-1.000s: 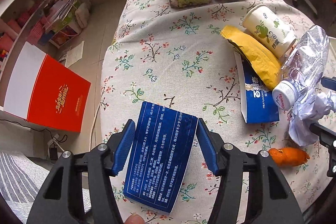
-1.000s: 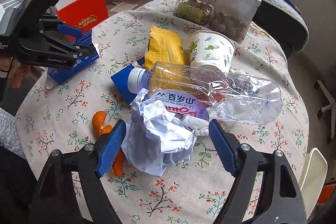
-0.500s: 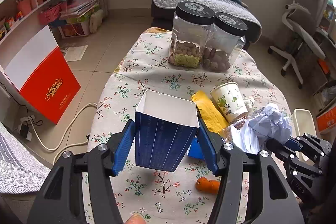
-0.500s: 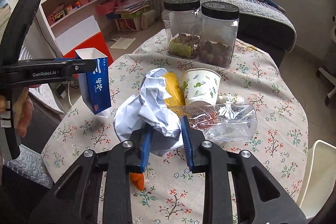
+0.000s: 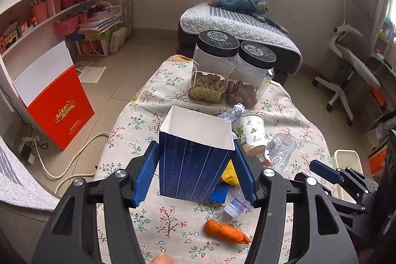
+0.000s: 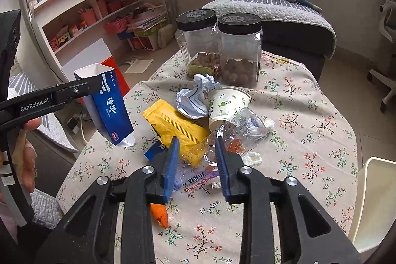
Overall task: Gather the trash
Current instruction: 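Lift the dark blue box with the left tool while the right reaches toward the orange carrot, then grasp the orange carrot-shaped item with the right tool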
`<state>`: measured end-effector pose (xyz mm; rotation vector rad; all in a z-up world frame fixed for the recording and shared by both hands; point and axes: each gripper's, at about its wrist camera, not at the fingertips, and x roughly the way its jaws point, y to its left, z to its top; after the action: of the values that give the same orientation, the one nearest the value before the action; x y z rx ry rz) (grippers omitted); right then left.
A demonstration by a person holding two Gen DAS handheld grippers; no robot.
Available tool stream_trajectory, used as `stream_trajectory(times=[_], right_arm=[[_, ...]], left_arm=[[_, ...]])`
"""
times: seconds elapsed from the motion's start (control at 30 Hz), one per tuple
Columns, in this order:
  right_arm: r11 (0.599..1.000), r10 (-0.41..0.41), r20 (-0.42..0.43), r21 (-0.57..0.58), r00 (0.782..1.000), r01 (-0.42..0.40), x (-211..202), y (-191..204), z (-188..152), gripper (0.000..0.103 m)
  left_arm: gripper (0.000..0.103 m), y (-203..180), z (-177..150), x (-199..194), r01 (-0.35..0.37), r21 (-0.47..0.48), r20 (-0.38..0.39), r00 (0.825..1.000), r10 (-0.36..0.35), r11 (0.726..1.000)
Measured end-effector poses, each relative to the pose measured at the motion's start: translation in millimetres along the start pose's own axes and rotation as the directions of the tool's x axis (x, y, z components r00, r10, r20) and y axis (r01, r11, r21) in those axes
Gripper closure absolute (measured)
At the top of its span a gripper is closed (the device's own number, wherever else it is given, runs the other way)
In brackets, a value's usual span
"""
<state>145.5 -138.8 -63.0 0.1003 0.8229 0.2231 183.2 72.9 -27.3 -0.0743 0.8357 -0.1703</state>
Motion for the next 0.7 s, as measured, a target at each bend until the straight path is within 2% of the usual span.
stream_trajectory(times=[0.03,0.13,0.23,0.33,0.4,0.53,0.63,0.67,0.7], right_arm=[[1.000,0.004,-0.015,0.010,1.000,-0.004,5.1,-1.1,1.0,0.036],[0.998,-0.005,-0.100,0.059,0.995,0.011,22.9,-5.4,-2.3,0.037],[0.984,-0.002,-0.182,0.173,0.983,0.034,40.2,-16.3,-16.3,0.037],[0.970,0.061,-0.290,0.244,0.955,0.012,55.0,-12.7,-34.5,0.037],[0.981,0.094,-0.337,0.192,0.937,-0.030,56.0,6.0,-42.4,0.037],[0.991,0.126,-0.411,0.002,0.903,-0.137,58.6,54.8,-62.3,0.037],[0.987,0.103,-0.460,-0.060,0.882,-0.147,77.3,70.8,-80.1,0.039],[0.987,0.091,-0.474,-0.073,0.876,-0.142,85.0,73.0,-84.0,0.043],[0.987,0.078,-0.484,-0.086,0.872,-0.136,91.9,74.5,-87.3,0.058]], left_arm=[[0.044,4.3,1.8,-0.4,-0.001,-0.009,-0.001,1.000,0.001,1.000],[0.044,19.7,3.4,-0.7,-0.007,-0.044,-0.005,1.000,0.006,0.999],[0.044,29.4,3.5,1.3,-0.018,-0.057,-0.020,1.000,0.017,0.998],[0.044,32.9,4.9,0.0,-0.012,-0.066,-0.020,1.000,0.011,0.998],[0.044,33.7,5.6,-4.7,-0.001,-0.065,-0.009,1.000,0.001,0.998],[0.044,37.9,5.0,-8.9,0.008,-0.067,-0.008,1.000,-0.009,0.998],[0.044,42.5,6.3,-8.7,0.015,-0.088,-0.014,1.000,-0.017,0.996],[0.044,42.6,6.1,-9.2,0.016,-0.087,-0.014,1.000,-0.017,0.996],[0.044,42.1,6.4,-9.0,0.015,-0.081,-0.015,1.000,-0.016,0.997]])
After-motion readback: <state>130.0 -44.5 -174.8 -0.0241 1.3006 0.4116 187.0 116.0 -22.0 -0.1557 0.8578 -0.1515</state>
